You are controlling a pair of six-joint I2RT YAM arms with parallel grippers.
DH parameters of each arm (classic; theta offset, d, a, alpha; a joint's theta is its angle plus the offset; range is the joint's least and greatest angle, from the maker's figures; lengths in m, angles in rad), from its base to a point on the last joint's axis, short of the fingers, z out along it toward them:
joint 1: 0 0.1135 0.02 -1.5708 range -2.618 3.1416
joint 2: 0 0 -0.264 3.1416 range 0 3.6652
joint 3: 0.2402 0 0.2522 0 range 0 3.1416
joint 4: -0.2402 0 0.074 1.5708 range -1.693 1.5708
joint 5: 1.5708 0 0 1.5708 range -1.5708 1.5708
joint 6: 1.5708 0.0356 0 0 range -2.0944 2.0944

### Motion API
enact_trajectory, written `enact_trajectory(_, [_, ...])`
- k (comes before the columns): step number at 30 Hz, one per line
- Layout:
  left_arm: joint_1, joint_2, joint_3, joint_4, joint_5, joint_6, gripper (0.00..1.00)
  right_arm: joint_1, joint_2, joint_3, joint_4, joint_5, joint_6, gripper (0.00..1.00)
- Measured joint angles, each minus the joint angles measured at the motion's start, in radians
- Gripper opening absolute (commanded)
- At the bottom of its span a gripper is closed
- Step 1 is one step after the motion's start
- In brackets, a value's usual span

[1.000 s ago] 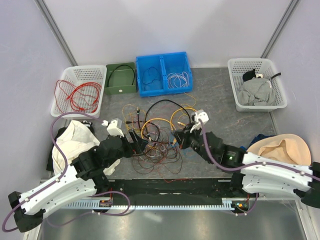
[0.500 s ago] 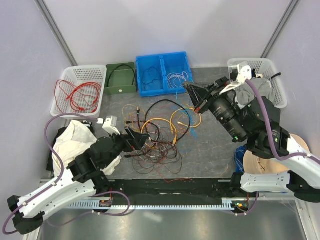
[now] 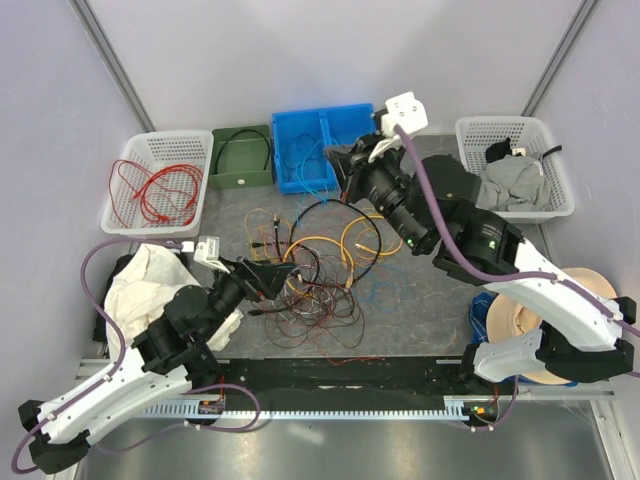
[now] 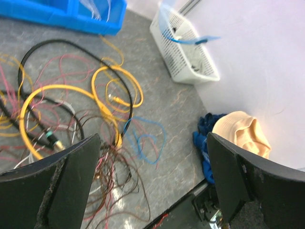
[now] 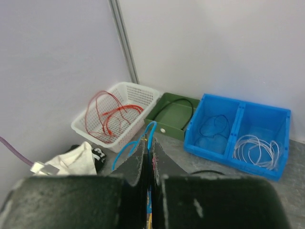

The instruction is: Untangle the cables

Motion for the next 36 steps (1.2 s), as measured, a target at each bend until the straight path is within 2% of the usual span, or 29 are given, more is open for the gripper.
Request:
enact_trajectory(4, [0.0,-0.026,-0.039,0.073,0.0,0.022,1.0,0.0,0.004,0.079,0.0,-0.011,-0.003,0.0])
enact_trajectory(7, [0.0,-0.035,-0.039,0.063,-0.01,0.021,1.0,-0.014,0.014,0.109,0.008,-0.008,-0.013,0.0])
enact_trajectory(12, [0.0,-0.034,0.008,-0.127,-0.074,-0.021,1.0,-0.148,0.093,0.119,0.021,-0.073,0.02,0.0])
enact_trajectory(16, [0.0,-0.034,0.102,-0.351,-0.145,-0.09,1.0,-0.271,0.204,0.113,0.055,-0.132,0.068,0.0])
enact_trajectory(22, [0.0,-0.133,0.137,-0.523,-0.186,-0.136,1.0,-0.368,0.388,0.112,0.134,-0.197,0.102,0.0])
enact_trajectory(28, [0.0,-0.208,0.137,-0.573,-0.196,-0.154,1.0,-0.466,0.565,0.144,0.203,-0.256,0.136,0.0])
enact_trajectory(36, [0.0,-0.103,0.18,-0.59,-0.206,-0.153,1.0,-0.571,0.853,0.373,0.278,-0.327,0.174,0.0])
